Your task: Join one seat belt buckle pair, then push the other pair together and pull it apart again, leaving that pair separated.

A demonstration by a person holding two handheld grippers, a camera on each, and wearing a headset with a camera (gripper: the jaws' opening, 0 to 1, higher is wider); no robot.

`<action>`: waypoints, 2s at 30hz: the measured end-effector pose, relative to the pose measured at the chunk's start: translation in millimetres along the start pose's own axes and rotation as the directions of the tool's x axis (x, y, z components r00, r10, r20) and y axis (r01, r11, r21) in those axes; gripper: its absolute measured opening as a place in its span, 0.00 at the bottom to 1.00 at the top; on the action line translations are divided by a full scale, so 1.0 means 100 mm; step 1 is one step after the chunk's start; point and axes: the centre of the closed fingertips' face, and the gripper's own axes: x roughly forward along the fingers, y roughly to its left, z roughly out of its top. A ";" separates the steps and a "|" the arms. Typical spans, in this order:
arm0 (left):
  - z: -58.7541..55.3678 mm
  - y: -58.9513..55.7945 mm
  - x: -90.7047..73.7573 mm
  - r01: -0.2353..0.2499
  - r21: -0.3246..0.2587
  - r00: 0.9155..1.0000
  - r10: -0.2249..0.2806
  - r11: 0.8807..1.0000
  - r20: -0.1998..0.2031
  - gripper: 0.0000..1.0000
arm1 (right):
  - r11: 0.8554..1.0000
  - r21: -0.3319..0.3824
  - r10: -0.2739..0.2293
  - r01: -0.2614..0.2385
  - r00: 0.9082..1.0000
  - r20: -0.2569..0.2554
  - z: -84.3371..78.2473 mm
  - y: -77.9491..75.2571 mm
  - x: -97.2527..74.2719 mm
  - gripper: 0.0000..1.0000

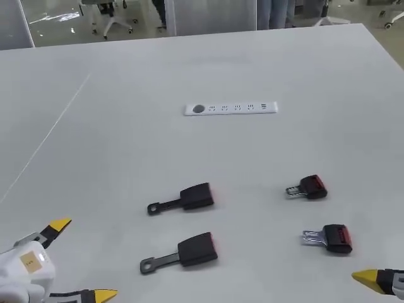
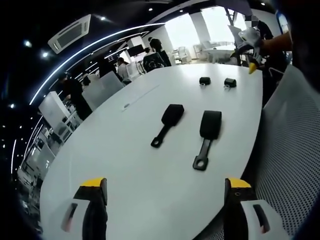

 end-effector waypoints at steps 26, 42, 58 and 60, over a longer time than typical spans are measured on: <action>-0.04 -0.04 0.00 0.037 0.031 0.998 -0.035 0.999 -0.056 1.00 | 0.997 -0.053 0.048 -0.050 0.998 -0.040 -0.03 -0.02 -0.03 0.91; 0.09 -0.19 0.08 0.151 0.083 0.974 -0.134 0.985 -0.181 0.84 | 0.980 -0.140 0.128 -0.142 0.987 -0.100 -0.04 -0.03 0.04 0.78; 0.49 -0.67 0.58 0.297 0.068 0.946 -0.284 0.952 -0.155 0.66 | 0.899 -0.285 0.291 -0.333 0.939 -0.182 -0.03 0.27 0.28 0.57; 0.53 -0.72 0.66 0.305 0.078 0.945 -0.291 0.949 -0.151 0.63 | 0.895 -0.284 0.302 -0.345 0.935 -0.184 -0.04 0.29 0.32 0.55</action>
